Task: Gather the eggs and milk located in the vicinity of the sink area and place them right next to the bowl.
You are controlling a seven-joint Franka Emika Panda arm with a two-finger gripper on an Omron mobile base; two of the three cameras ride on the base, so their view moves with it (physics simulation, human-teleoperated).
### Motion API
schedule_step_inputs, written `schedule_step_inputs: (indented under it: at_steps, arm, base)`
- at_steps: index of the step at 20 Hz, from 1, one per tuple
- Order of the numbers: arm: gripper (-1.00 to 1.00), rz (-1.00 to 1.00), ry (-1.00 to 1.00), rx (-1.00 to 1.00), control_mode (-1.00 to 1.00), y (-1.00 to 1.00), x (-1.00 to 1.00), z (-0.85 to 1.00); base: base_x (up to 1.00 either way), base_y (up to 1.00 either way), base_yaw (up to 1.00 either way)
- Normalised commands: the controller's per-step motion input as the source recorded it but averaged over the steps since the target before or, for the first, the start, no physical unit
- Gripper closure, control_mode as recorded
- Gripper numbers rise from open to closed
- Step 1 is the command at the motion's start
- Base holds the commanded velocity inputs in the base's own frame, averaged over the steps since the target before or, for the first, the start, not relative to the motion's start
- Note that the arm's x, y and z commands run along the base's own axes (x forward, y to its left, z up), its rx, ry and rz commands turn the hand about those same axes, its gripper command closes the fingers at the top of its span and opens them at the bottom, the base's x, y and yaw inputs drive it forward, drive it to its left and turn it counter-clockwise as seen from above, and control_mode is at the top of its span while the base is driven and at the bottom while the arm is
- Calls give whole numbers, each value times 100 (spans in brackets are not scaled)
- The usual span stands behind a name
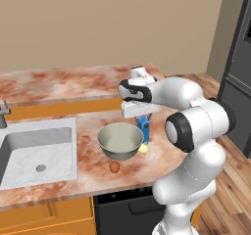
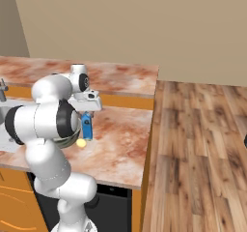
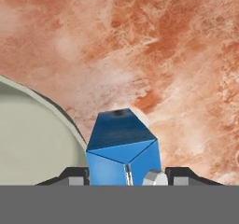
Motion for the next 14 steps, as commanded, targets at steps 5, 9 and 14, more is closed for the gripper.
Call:
schedule_step_inputs:
  at_steps: [5, 9, 14]
  arm:
    - [-100, 0, 0, 0, -100, 2, -4, 0]
    - [-100, 0, 0, 0, -100, 0, 0, 0]
    - [-100, 0, 0, 0, -100, 0, 0, 0]
  base:
    - [0, 0, 0]
    - [0, 0, 0]
    - [0, 0, 0]
